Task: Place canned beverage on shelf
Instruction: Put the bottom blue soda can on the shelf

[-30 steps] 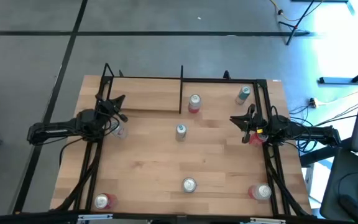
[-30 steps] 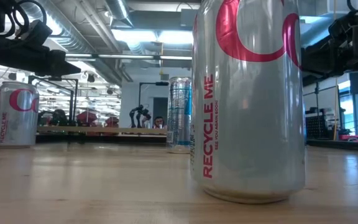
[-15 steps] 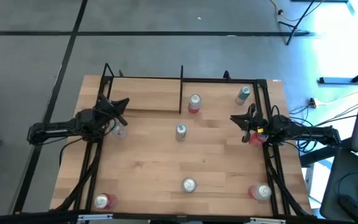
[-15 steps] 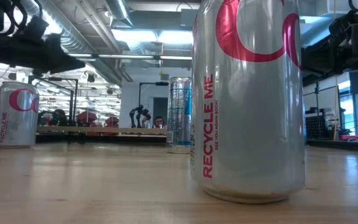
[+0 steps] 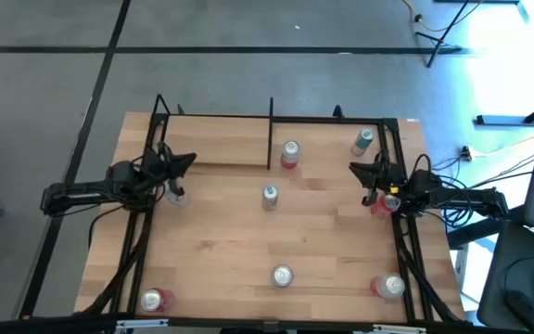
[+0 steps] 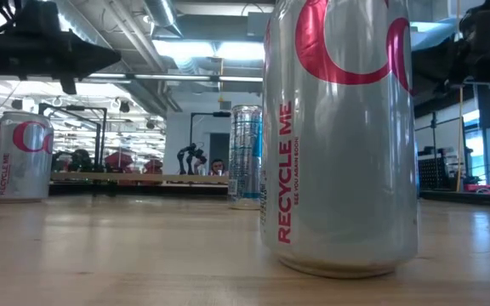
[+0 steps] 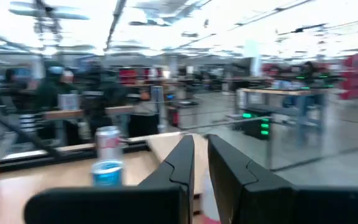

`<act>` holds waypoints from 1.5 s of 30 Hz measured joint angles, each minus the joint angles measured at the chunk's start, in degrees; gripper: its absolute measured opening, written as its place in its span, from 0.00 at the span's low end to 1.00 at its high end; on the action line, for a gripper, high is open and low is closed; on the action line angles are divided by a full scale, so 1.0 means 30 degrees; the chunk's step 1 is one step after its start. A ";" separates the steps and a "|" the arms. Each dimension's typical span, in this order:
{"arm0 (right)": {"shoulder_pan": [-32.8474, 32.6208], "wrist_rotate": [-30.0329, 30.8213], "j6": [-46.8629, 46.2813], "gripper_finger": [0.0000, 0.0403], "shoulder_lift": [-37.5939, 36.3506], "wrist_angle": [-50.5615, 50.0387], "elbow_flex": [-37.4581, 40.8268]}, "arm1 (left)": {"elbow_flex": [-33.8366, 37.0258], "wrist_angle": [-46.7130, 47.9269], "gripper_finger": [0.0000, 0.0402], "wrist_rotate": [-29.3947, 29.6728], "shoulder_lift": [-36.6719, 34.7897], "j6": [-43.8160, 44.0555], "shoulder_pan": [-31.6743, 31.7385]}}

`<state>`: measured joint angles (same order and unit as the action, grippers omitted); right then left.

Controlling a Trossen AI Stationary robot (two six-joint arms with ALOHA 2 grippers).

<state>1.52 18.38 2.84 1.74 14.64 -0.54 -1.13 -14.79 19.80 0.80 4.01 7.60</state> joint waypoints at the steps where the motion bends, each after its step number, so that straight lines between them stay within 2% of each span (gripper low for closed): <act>1: 0.0000 0.0159 0.0246 0.10 0.0007 0.0072 0.0000 | 0.0000 -0.0007 0.01 -0.0332 0.0004 0.0074 0.0000; 4: 0.0000 0.0171 0.0514 0.10 0.0233 0.0091 0.0000 | 0.0016 -0.0302 0.01 -0.1101 0.0361 0.0395 0.0000; 10: 0.0000 0.0178 0.0693 0.10 0.1510 0.1122 0.0000 | -0.0381 -0.3020 0.01 -0.3129 0.2442 0.0619 -0.0015; 15: 0.0000 0.0177 0.1163 0.10 0.3232 0.3705 -0.0015 | -0.2555 -0.3282 0.01 -0.3633 0.5503 0.0605 -0.0058; 20: 0.0000 0.0178 0.1170 0.10 0.5221 0.5381 -0.0015 | -0.4563 -0.4619 0.01 -0.4975 0.9108 -0.0400 -0.0073; 25: 0.0000 0.0178 0.1220 0.10 0.7490 0.7174 -0.0156 | -0.5644 -0.5476 0.02 -0.3767 1.1364 -0.1934 -0.0066; 30: 0.0000 0.0143 0.2287 0.10 0.9442 0.7173 -0.1621 | -0.6393 -0.5395 0.14 -0.4046 1.3225 -0.1880 -0.0080; 40: 0.0000 0.0062 0.5080 0.10 1.2849 0.6098 -0.4635 | -0.8709 -0.3297 0.52 -0.5155 1.6508 -0.0371 -0.0080; 45: 0.0000 0.0073 0.5180 0.10 1.3820 0.5585 -0.5387 | -1.1009 -0.0688 0.60 -0.5507 1.8410 -0.0345 -0.0290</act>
<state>1.52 18.60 18.38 43.20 31.40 -16.70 -34.15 -16.85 3.27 56.03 2.97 6.72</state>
